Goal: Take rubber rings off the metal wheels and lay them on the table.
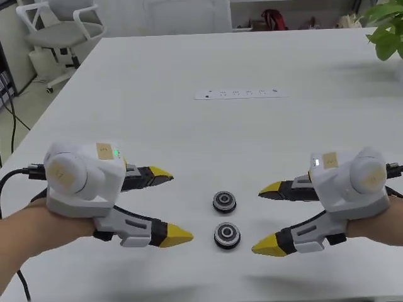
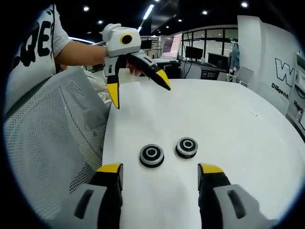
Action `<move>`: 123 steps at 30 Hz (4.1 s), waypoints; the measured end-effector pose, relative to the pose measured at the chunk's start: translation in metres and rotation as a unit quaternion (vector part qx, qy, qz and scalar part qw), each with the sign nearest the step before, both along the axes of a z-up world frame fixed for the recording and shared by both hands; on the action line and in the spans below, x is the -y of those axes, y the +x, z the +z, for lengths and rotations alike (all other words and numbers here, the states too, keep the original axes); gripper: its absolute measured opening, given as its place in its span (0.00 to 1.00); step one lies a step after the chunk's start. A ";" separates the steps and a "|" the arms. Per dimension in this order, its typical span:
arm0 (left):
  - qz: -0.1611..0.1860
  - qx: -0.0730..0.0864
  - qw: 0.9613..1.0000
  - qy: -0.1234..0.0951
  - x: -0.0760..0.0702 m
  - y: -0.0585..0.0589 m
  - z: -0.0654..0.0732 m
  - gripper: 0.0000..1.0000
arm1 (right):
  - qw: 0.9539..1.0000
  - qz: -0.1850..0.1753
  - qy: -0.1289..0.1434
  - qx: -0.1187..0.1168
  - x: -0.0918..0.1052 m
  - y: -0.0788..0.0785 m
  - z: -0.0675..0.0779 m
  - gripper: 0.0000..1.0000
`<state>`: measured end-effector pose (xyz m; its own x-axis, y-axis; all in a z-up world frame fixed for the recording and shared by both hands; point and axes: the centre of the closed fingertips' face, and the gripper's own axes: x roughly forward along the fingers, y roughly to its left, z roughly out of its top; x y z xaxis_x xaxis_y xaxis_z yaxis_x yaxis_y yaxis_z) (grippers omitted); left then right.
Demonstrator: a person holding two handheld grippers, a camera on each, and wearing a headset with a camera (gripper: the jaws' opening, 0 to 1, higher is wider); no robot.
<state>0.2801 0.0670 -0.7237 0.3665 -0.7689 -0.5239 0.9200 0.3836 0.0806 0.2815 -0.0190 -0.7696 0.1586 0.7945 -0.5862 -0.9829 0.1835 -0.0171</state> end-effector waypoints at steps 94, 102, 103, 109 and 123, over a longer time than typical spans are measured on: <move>-0.052 -0.047 0.997 0.039 0.061 -0.009 -0.070 0.20 | 0.999 0.018 0.004 -0.049 -0.023 -0.009 -0.036 0.25; -0.039 -0.040 0.998 0.034 0.063 -0.005 -0.070 0.16 | 0.999 0.012 0.008 -0.053 -0.024 -0.009 -0.036 0.25; -0.030 -0.036 0.998 0.035 0.063 -0.003 -0.070 0.14 | 0.998 0.010 0.009 -0.055 -0.024 -0.008 -0.036 0.25; -0.030 -0.034 0.999 0.031 0.061 -0.005 -0.068 0.14 | 0.998 0.006 0.015 -0.060 -0.025 -0.009 -0.036 0.25; -0.014 -0.036 0.999 0.013 0.064 -0.005 -0.068 0.14 | 0.996 -0.011 0.023 -0.080 -0.024 -0.009 -0.038 0.21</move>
